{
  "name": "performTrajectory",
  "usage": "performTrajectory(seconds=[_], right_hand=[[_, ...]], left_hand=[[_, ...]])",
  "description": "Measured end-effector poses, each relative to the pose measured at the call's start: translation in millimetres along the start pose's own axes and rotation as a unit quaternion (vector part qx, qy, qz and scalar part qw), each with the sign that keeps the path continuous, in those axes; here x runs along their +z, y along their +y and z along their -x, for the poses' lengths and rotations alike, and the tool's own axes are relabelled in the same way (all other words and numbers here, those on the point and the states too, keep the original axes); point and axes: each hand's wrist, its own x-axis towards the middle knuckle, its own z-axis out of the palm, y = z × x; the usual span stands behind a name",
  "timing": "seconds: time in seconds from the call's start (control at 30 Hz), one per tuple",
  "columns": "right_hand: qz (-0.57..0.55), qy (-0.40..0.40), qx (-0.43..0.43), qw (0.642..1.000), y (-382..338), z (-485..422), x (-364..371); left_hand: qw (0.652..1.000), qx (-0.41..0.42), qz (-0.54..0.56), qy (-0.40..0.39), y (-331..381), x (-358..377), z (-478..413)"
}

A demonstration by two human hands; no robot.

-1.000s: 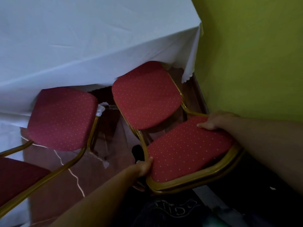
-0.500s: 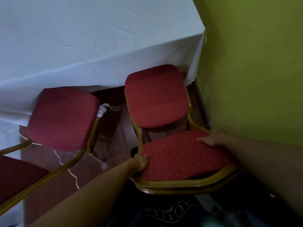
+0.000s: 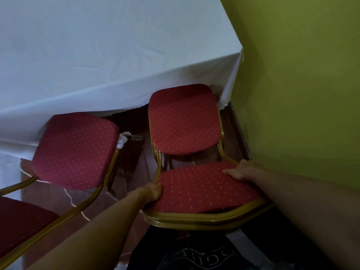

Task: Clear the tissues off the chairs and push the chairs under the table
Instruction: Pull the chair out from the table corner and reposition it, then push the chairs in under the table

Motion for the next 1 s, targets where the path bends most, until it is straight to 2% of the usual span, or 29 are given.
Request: performTrajectory(seconds=[0.2,0.27,0.33,0.43,0.57,0.63,0.83,1.0], right_hand=[[0.003,-0.005,0.007,1.000,10,-2,-4],[0.024,-0.003,0.007,1.000,9,0,-4],[0.059,-0.002,-0.010,0.998,5,6,-7],[0.097,0.034,-0.047,0.994,-15,16,-21],[0.074,0.123,-0.161,0.976,-60,43,-56],[0.050,0.164,-0.208,0.963,-82,57,-72],[0.032,0.237,-0.265,0.934,-131,102,-108],[0.049,0.275,-0.285,0.917,-160,142,-135]], left_hand=[[0.999,0.015,-0.005,-0.041,10,7,14],[0.997,0.014,-0.057,-0.041,10,4,16],[0.987,0.025,-0.154,-0.028,15,-6,21],[0.954,0.097,-0.277,0.062,34,-35,26],[0.911,0.199,-0.314,0.179,56,-84,30],[0.882,0.224,-0.347,0.227,61,-106,34],[0.827,0.244,-0.386,0.329,50,-162,65],[0.825,0.213,-0.368,0.372,30,-192,92]])
